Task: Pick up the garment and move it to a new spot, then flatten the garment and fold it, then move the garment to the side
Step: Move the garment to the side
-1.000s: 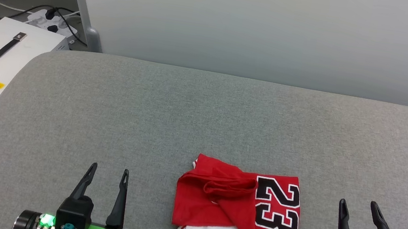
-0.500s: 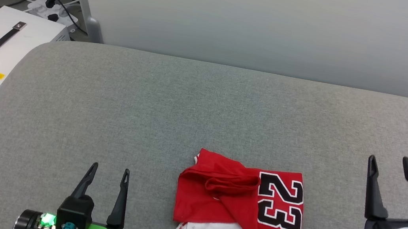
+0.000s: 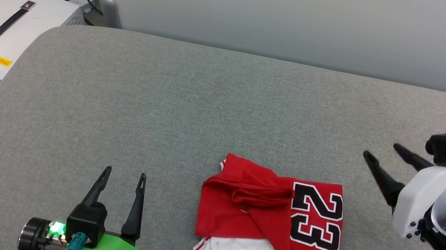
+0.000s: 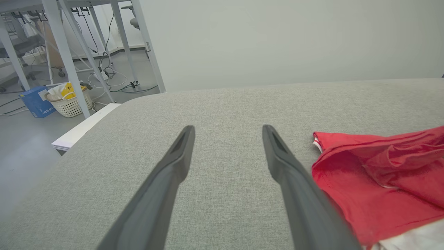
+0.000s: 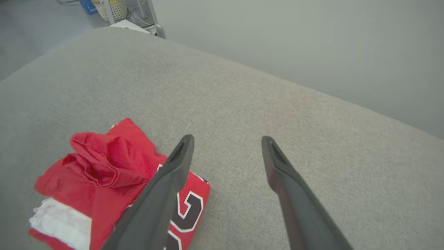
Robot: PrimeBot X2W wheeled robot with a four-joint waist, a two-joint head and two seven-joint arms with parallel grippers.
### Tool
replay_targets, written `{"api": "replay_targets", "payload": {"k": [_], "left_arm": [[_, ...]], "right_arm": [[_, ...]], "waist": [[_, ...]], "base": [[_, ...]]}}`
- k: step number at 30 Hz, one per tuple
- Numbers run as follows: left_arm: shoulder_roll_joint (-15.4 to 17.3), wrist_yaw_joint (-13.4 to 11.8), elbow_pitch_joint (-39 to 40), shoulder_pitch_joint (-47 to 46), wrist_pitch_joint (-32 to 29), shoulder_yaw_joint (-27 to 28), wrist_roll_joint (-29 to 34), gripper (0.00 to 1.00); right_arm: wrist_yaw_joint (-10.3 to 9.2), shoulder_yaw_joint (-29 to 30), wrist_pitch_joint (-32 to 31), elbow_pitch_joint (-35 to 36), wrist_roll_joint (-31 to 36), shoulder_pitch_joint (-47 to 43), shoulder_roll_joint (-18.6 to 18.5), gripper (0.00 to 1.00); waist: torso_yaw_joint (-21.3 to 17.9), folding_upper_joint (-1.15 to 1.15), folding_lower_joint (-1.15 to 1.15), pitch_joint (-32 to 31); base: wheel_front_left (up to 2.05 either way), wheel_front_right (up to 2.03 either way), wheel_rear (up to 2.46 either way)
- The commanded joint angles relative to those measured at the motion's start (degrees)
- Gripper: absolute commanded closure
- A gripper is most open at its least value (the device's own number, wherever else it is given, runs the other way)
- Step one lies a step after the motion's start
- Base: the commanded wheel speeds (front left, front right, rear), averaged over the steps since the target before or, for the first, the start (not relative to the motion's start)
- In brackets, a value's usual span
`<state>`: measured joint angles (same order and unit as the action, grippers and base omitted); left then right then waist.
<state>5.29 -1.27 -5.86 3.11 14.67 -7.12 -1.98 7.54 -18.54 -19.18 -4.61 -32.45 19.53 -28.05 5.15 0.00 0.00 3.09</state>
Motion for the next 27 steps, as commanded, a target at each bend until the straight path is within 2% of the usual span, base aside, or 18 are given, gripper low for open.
{"api": "replay_targets", "payload": {"k": [1, 4, 8, 12, 20, 25, 26, 27], "left_arm": [[-0.3, 0.0, -0.2, -1.2, 0.3, 0.0, 0.4, 0.00], [-0.5, 0.0, -0.3, -1.7, 0.3, -0.1, 0.4, 0.00], [-0.8, 0.0, -0.3, -2.9, 0.3, -0.2, 0.3, 0.00], [-1.0, 0.1, -0.2, -3.7, 0.3, -0.3, 0.3, 0.00], [-1.3, 0.2, -0.5, -5.1, 0.3, -0.6, 0.3, 0.00], [-1.5, 0.0, -0.7, -5.5, 0.3, -0.4, 0.1, 0.00], [-1.5, 0.0, -0.7, -5.4, 0.3, -0.4, 0.2, 0.00], [-1.5, -0.1, -0.8, -5.4, 0.3, -0.4, 0.2, 0.00]], "right_arm": [[-0.05, -2.0, -3.6, -0.8, -2.7, 1.0, -1.4, 0.00], [-0.05, -6.0, -11.4, -2.3, -9.0, 1.7, -3.8, 0.00], [-0.05, -9.2, -18.5, -5.4, -17.6, 1.0, -4.7, 0.00], [-0.05, -11.1, -18.8, -7.1, -19.5, 0.7, -4.0, 0.00], [-0.05, -16.7, -16.9, -12.8, -19.1, -0.8, -1.4, 0.00], [-0.05, -19.3, -13.7, -14.6, -19.2, -0.9, -1.2, 0.00], [-0.05, -19.8, -13.1, -14.7, -19.4, -0.8, -1.3, 0.58], [-0.05, -20.2, -12.6, -14.6, -19.7, -0.6, -1.5, 0.80]], "waist": [[0.5, 0.00, 0.00, 0.5], [1.2, 0.00, 0.00, 1.1], [2.9, 0.00, 0.00, 2.8], [4.2, 0.00, 0.00, 4.3], [6.3, 0.00, 0.00, 6.3], [6.9, 0.00, 0.00, 6.6], [6.9, 0.00, 0.00, 6.5], [6.9, 0.00, 0.00, 6.4]], "base": [[0.00, 0.00, 0.00], [0.00, 0.00, 0.00], [0.00, 0.00, 0.00], [0.00, 0.00, 0.00], [0.00, 0.00, 0.00], [0.00, 0.00, 0.00], [0.00, 0.00, 0.00], [0.00, 0.00, 0.00]]}}
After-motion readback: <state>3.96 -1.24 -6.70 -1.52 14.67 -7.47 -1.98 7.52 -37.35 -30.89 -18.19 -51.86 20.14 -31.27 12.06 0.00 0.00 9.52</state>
